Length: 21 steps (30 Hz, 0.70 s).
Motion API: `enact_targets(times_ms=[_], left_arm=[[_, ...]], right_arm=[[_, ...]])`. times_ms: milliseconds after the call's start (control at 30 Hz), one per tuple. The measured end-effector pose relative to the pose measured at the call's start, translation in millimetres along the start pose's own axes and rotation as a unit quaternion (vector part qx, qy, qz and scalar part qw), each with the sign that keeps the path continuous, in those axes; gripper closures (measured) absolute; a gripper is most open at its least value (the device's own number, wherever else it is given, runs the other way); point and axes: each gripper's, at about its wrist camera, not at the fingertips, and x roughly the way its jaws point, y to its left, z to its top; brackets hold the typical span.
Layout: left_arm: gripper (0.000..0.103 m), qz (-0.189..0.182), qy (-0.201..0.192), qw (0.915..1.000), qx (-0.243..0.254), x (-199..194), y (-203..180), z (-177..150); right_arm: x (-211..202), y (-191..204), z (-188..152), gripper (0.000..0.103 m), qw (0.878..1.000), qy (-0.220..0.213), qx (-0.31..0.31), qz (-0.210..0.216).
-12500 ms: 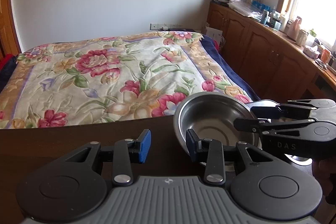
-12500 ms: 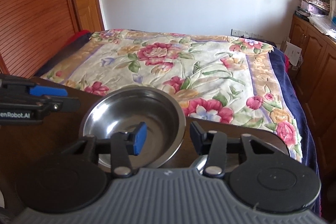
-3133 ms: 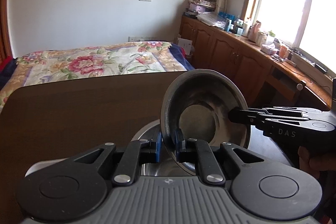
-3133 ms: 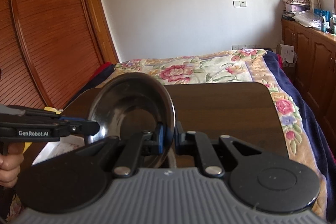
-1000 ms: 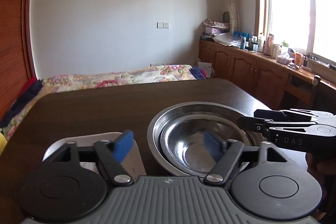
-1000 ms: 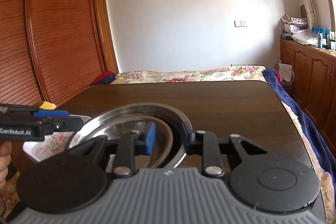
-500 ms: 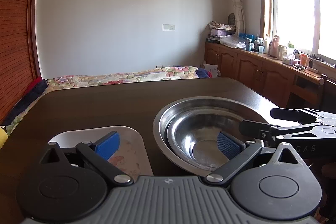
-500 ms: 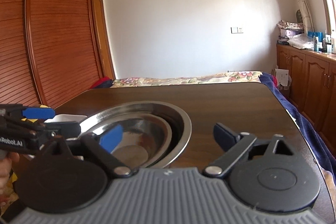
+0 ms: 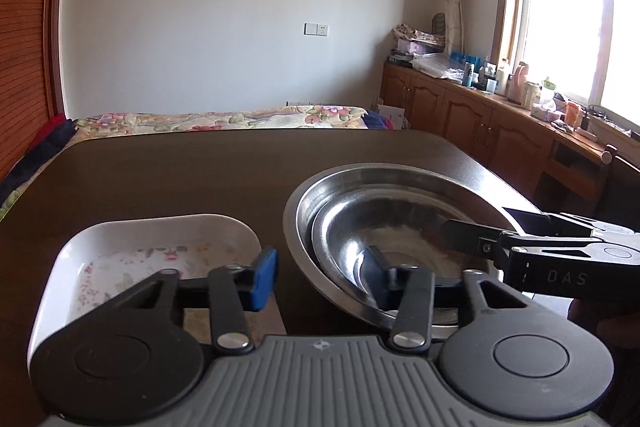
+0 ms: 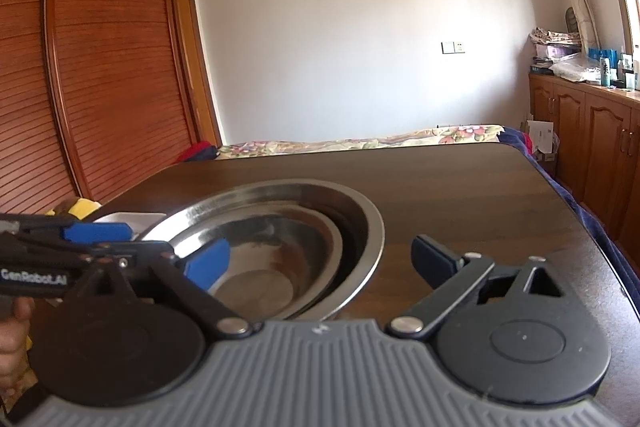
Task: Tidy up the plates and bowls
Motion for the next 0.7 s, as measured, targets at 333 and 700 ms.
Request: enact_targets(times_ms=[333,700], left_arm=[[0.07,-0.006,0.014,0.9999,-0.007,4.2,-1.8,1.3],[0.07,-0.013,0.014,0.9998,-0.002,5.2,0.0,0.8]], right_arm=[[5.7,-7.7,-1.3,0.04,0.999,0.02,0.033,0.003],[8.2,-8.8,-3.6,0.075,0.998,0.026,0.054,0.007]])
